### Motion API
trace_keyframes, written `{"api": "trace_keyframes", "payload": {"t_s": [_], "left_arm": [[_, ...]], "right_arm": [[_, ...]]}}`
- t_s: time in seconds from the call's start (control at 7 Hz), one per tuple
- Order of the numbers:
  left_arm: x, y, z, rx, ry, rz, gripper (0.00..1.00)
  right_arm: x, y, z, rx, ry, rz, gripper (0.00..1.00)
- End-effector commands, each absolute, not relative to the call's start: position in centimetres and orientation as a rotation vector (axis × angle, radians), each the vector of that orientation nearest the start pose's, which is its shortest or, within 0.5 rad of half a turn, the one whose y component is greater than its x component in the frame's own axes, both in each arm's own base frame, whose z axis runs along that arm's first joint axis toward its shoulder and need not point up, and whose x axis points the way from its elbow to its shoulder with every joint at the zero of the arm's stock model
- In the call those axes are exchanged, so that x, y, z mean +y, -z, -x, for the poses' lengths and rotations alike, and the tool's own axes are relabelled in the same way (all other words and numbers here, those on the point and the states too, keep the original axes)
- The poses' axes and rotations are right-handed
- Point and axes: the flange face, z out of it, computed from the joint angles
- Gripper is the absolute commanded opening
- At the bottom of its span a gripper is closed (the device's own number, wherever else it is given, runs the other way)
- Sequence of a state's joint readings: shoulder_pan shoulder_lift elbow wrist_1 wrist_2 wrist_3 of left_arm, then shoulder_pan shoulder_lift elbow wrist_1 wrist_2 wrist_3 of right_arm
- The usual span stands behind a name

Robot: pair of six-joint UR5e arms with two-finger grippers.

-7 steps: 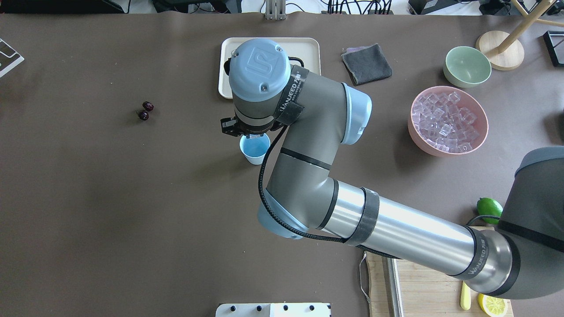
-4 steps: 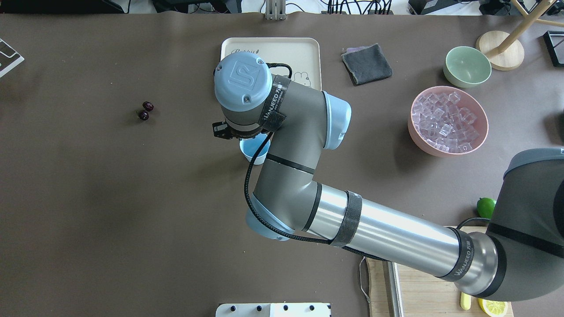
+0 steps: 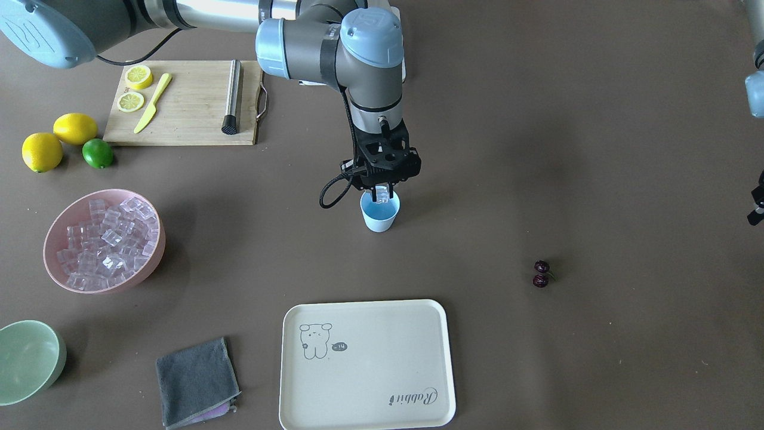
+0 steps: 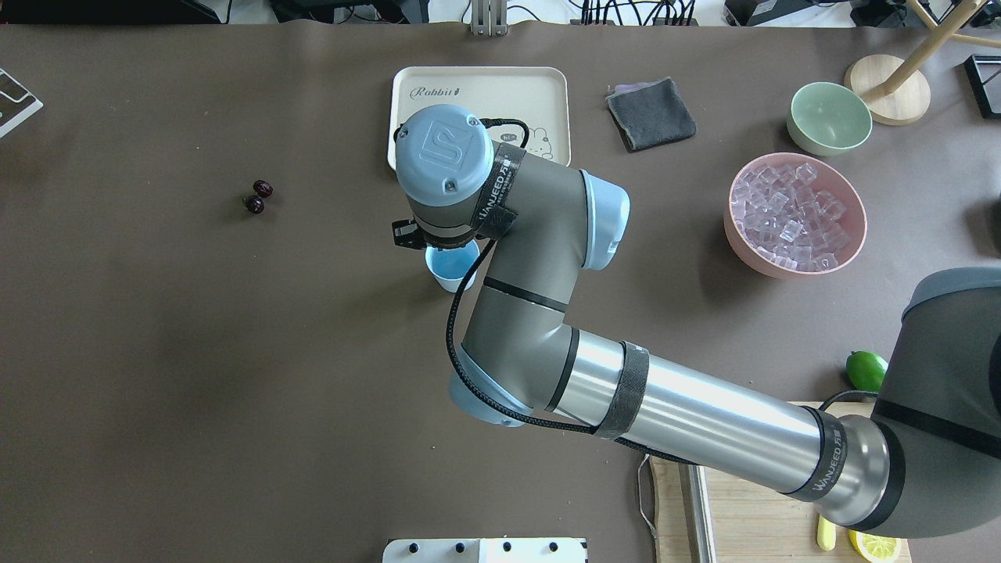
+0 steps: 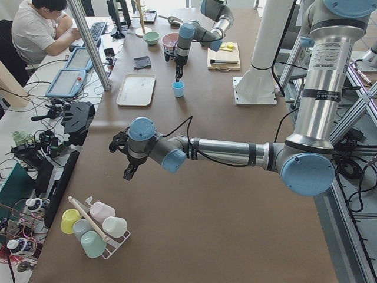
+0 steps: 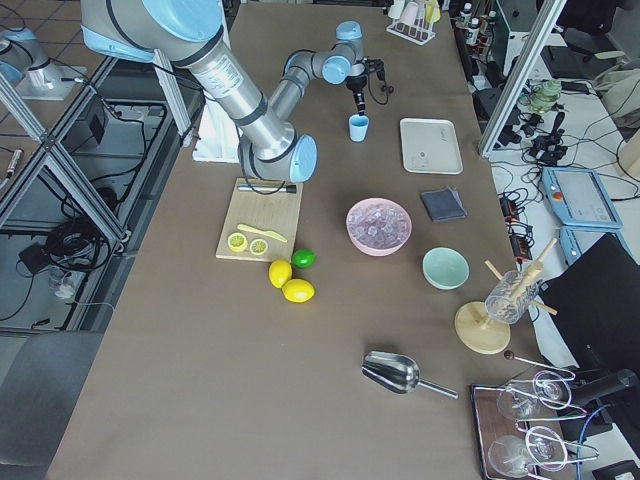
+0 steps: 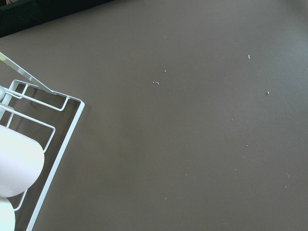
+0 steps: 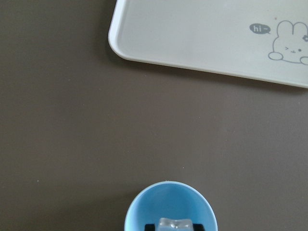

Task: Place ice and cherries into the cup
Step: 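Open the right gripper to drop the ice cube into the cup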

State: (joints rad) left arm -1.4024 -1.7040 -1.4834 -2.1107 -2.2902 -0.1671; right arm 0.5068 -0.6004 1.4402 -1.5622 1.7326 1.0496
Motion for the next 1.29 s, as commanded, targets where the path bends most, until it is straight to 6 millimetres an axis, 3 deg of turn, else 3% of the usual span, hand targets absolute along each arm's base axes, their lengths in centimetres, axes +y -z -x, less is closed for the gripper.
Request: {"api": "trace_keyframes", "payload": {"t_s": [0.0,0.29,0.57,0.71,0.86,1.0,1.14], "left_arm": [[-57.6,-57.1,-3.0,0.784,-0.213,-0.439,0.98],[-57.6,-56.9,-3.0,0.785,-0.215,-0.441,0.98],[-57.6,-56.6,-3.4,0.786,-0.219,-0.441,0.98],[-58.1,-55.6,-4.1,0.790,-0.234,-0.451,0.98],[-59.3,-53.1,-6.4,0.802,-0.277,-0.476,0.98],[-60.2,-50.6,-10.6,0.839,-0.285,-0.460,0.97],[-61.1,-47.2,-16.3,0.873,-0.287,-0.443,0.97]], "right_arm": [[-46.4,-10.4,60.4,-0.809,0.087,-0.283,0.22],[-46.9,-10.4,60.3,-0.822,0.069,-0.335,0.51],[-47.6,-11.0,61.6,-0.846,0.002,-0.363,0.92],[-47.7,-11.0,61.5,-0.843,0.013,-0.370,0.98],[-48.6,-11.2,60.5,-0.837,0.032,-0.382,0.98],[-50.8,-11.5,58.1,-0.839,0.033,-0.377,0.98],[-52.7,-12.7,53.2,-0.886,0.033,-0.337,0.98]]}}
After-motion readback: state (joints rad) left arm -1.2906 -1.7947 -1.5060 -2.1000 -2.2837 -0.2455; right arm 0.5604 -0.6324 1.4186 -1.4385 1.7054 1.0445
